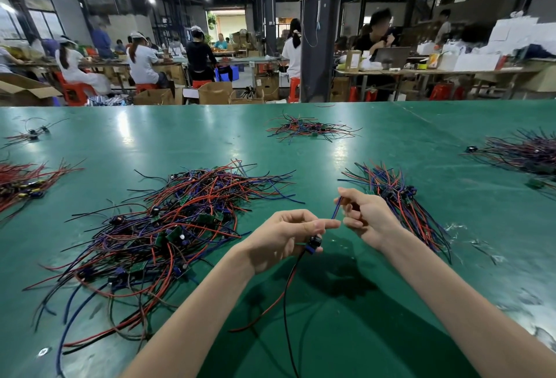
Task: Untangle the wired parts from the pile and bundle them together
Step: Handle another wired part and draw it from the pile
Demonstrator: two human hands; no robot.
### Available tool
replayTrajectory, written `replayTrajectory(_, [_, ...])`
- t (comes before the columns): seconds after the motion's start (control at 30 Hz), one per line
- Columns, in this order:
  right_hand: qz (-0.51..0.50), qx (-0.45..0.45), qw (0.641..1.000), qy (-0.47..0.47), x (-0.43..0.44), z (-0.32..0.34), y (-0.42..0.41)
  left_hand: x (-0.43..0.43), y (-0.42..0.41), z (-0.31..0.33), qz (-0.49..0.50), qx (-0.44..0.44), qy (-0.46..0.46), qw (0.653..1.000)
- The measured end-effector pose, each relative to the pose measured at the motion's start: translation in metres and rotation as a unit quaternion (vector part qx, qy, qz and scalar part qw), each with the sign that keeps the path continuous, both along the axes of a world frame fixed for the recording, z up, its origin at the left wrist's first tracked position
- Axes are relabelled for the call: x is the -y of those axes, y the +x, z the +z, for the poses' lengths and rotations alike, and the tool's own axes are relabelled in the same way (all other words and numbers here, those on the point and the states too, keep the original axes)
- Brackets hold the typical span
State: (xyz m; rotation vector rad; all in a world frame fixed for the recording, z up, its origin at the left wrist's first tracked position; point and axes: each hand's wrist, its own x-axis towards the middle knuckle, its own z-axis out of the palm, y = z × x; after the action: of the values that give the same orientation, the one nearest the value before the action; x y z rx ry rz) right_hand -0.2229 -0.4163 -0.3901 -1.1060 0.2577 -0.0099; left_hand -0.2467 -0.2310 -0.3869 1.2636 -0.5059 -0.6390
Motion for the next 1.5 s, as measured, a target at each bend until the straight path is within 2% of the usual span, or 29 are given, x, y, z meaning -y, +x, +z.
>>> replayTrajectory(0.23, [-0.024,0.024,0.998,-0.05,0.002,-0.002,0.001,-0.001,-0.003,0.005,-0.002,0.001,0.005,1.0])
replayTrajectory(0.33, [-0.073,0.072,0.985,-0.137,0.004,-0.007,0.003,0.001,-0.006,0.008,0.0,0.024,-0.003,1.0])
replayTrajectory(0.47, [-0.096,0.142,0.949,-0.263,0.009,-0.013,0.003,0.004,-0.009,0.008,0.061,0.041,0.006,0.997])
replayTrajectory(0.53, [-0.117,0.188,0.896,-0.385,0.008,-0.015,0.002,0.004,-0.01,0.008,0.067,0.03,0.01,0.997])
replayTrajectory(0.6, [-0.158,0.242,0.81,-0.511,0.006,-0.016,0.001,0.006,-0.009,0.007,0.059,0.017,0.023,0.998])
replayTrajectory(0.67, [-0.196,0.284,0.747,-0.568,0.004,-0.016,0.0,0.007,-0.008,0.004,0.047,-0.006,0.046,0.998])
replayTrajectory(0.77, [-0.251,0.301,0.718,-0.576,0.007,-0.013,-0.001,0.006,-0.003,0.001,0.052,-0.059,0.092,0.993])
replayTrajectory(0.93, [-0.271,0.268,0.767,-0.516,0.004,-0.006,-0.002,0.01,-0.002,-0.005,0.072,-0.141,0.141,0.977])
replayTrajectory(1.1, [-0.244,0.249,0.825,-0.446,0.0,-0.005,0.0,0.012,-0.001,-0.007,0.062,-0.129,0.171,0.975])
replayTrajectory(1.2, [-0.216,0.201,0.877,-0.379,0.002,-0.008,0.003,0.011,0.002,-0.008,0.062,-0.117,0.173,0.976])
replayTrajectory(1.4, [-0.083,0.116,0.972,-0.187,0.002,-0.008,0.004,0.014,0.002,-0.012,0.11,-0.105,0.118,0.981])
replayTrajectory(1.5, [0.001,0.049,0.99,-0.129,-0.002,-0.01,0.002,0.016,0.005,-0.014,0.158,-0.099,0.069,0.98])
